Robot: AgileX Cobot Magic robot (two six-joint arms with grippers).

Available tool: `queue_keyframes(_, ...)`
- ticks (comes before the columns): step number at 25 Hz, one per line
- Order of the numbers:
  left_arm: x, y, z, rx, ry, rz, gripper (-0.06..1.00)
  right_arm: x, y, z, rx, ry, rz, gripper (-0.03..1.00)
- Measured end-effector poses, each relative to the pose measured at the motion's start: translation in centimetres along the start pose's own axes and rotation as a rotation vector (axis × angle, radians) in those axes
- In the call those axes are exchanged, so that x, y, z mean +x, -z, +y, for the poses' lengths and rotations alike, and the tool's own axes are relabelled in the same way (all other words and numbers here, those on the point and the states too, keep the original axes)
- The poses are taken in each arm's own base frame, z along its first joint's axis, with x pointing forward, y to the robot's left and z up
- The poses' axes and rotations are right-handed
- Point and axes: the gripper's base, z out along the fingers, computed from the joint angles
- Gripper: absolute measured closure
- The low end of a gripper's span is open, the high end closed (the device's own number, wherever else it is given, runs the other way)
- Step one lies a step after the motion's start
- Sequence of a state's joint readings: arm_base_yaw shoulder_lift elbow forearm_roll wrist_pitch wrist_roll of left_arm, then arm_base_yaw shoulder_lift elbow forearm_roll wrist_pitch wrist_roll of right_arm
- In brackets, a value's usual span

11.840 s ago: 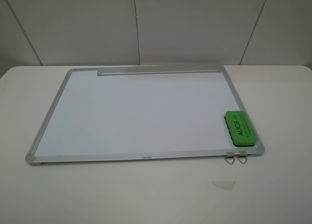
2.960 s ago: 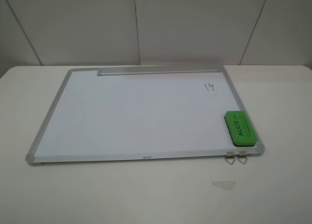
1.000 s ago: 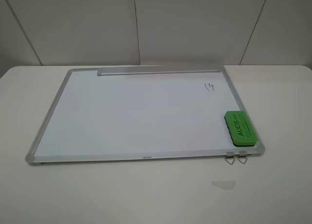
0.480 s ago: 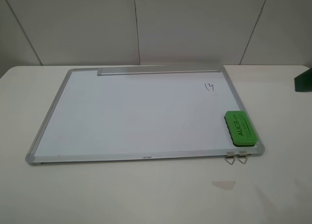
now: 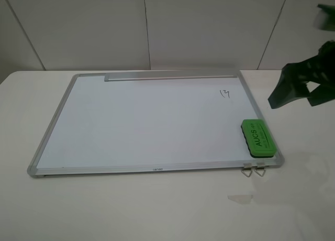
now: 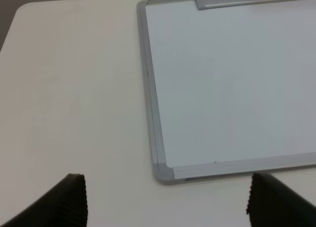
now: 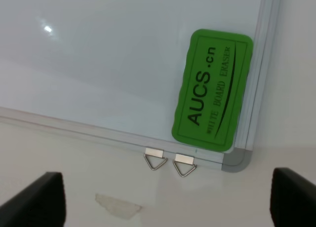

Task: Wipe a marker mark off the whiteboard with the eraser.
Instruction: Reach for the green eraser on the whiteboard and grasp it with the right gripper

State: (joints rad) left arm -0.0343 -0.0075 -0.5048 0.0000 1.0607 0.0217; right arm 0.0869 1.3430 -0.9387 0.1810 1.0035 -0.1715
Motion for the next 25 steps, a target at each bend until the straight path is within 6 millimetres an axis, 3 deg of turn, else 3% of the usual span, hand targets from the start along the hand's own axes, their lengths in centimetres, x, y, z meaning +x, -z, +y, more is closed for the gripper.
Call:
queue_keyframes(7, 0.0, 0.0, 0.0, 0.000, 0.000, 0.000, 0.26, -3.3, -5.4, -0.4, 0.047, 0.068, 0.119, 0.14)
queue_keyframes(15, 0.0, 0.0, 0.0, 0.000, 0.000, 0.000, 0.26, -4.2, -11.2, -1.3, 0.052, 0.057, 0.219, 0.14)
queue_keyframes(25, 0.0, 0.0, 0.0, 0.000, 0.000, 0.000, 0.26, -4.3, -14.9, -2.0, 0.070, 0.033, 0.232, 0.14)
